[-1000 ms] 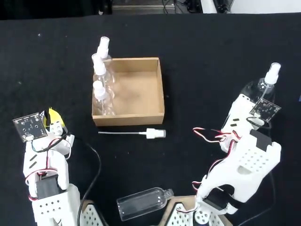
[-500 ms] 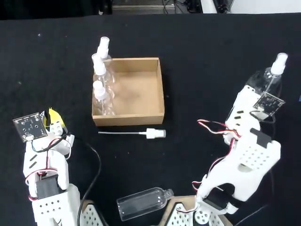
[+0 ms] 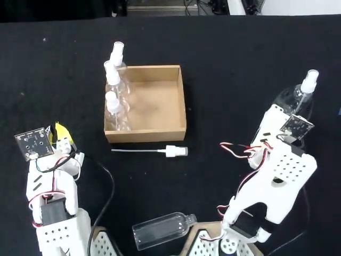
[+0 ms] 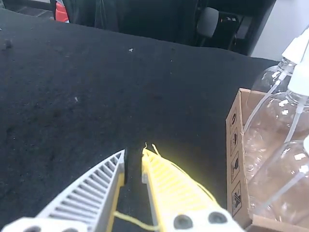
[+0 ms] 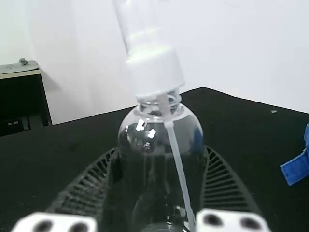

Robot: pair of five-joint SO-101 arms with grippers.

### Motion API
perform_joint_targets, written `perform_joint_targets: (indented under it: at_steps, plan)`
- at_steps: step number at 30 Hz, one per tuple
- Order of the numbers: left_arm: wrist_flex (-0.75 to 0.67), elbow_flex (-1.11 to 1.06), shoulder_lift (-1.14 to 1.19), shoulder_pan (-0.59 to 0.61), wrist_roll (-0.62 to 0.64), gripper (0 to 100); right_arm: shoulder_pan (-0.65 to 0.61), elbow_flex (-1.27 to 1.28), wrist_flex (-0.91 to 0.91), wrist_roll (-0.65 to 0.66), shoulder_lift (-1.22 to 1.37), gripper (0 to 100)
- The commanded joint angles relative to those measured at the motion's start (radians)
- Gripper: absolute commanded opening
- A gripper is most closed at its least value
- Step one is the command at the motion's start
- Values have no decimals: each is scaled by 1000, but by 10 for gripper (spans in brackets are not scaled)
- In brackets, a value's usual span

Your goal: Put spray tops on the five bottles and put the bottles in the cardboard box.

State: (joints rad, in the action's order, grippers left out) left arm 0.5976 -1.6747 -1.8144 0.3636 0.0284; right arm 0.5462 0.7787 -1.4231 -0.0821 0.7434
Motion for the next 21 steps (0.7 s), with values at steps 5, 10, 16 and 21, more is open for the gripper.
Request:
perform_joint_targets:
  at_steps: [5,10,16,21]
  plan:
    - [3,-24,-9,12,-8,58,-18,-38,-26,2,-7,264]
    - [3,-24,-9,12,-8,58,-17,-38,-28,-5,-7,312]
    - [3,-24,-9,12,-8,58,-17,-25,-34,-3,-16,311]
    - [3,-24,-9,10,-8,58,-17,58,-26,-6,-130,312]
